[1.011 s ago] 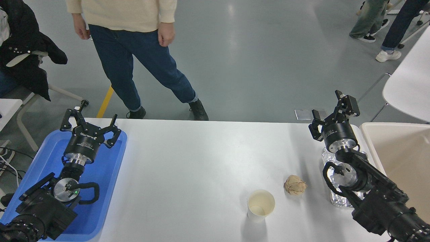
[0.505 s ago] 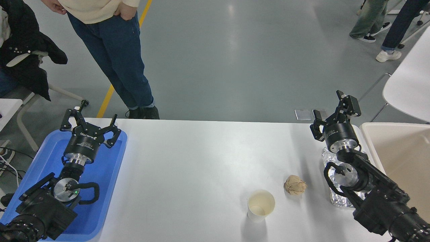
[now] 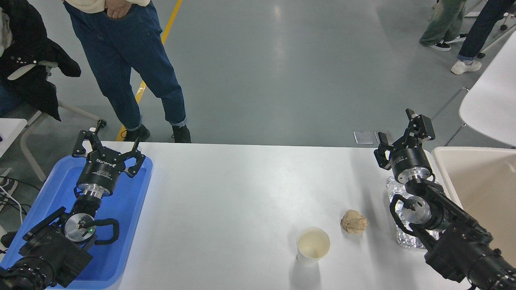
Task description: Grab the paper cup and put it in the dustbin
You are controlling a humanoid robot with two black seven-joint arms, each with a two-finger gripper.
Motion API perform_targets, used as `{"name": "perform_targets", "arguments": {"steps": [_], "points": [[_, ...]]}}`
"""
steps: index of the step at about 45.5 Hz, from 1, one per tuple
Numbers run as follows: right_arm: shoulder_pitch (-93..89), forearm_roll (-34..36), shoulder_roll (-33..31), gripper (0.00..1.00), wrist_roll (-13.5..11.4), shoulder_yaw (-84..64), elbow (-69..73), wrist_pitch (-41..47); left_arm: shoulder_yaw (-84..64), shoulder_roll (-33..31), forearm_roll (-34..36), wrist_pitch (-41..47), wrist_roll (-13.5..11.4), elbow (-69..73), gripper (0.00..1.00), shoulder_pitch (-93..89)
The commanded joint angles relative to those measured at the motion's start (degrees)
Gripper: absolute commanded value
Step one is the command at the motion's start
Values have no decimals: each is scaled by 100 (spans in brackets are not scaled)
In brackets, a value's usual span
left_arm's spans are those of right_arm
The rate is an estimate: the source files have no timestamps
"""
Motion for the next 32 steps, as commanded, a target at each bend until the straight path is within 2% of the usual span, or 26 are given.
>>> {"name": "perform_targets", "arguments": {"steps": [1,13,27,32], "points": [[-199,0,-783,100,4,-317,332,76,0,-9,7,0,9,0,100,-8],[652,9,-1812,100,4,-3023,623,85,0,-9,16,0,17,0,100,-17],[2831,149,-2831,100,4,-6846,1185,120,0,-9,16,0,18,0,100,-17],[3832,246,-2903,100,-5,-8190,1308,129,9,-9,16,0,18,0,100,-17]]}}
